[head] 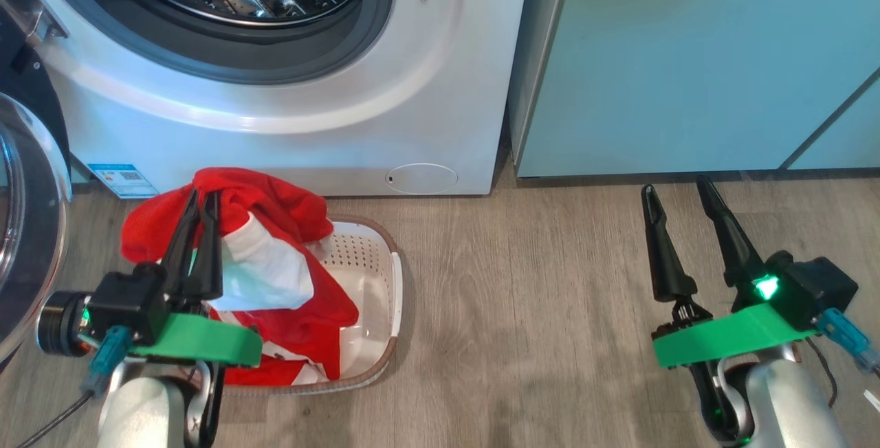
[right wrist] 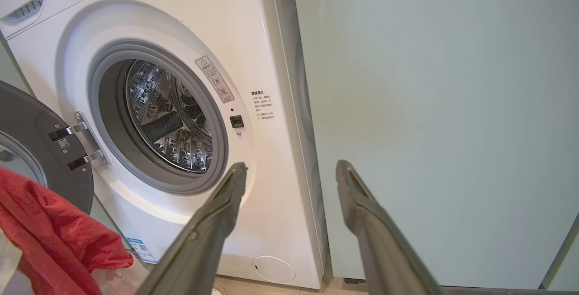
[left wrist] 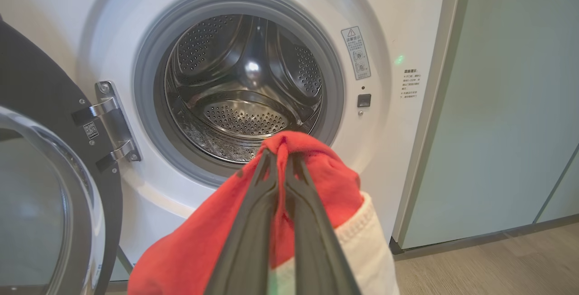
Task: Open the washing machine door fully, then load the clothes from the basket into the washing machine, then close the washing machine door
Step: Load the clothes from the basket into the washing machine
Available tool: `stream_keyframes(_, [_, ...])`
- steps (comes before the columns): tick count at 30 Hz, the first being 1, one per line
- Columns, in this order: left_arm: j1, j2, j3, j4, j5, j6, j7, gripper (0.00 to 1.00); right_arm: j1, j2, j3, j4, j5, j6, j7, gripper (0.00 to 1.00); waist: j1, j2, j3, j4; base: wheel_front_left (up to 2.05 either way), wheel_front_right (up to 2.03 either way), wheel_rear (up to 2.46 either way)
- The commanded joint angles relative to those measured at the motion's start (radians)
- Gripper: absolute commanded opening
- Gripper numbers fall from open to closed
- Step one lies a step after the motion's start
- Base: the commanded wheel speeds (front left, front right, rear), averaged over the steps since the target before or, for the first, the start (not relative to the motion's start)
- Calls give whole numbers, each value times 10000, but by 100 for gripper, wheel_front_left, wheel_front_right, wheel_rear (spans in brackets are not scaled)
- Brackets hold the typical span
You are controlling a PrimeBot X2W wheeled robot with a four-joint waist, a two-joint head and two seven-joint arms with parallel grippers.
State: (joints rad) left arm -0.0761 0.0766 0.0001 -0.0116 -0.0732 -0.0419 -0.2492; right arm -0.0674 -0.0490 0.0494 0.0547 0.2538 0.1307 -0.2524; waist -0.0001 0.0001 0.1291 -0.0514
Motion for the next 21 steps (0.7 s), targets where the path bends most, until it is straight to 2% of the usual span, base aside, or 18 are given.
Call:
stream_keyframes(1, [-157, 28, 398, -447, 95, -68, -126, 0, -129, -12, 234, -291, -4, 0, -93, 100, 1, -1, -29, -22, 0, 0, 0])
stream_keyframes(13, [-54, -104, 546, -561, 245, -268, -126, 0, -43, -12, 287, -299, 55, 0, -93, 100, 1, -1, -96, -143, 0, 0, 0])
stream_keyframes(21, [-554, -143, 731, -859, 210, -355, -126, 0, -178, -12, 272, -528, 28, 0, -91, 100, 1, -1, 780, -351, 0, 0, 0])
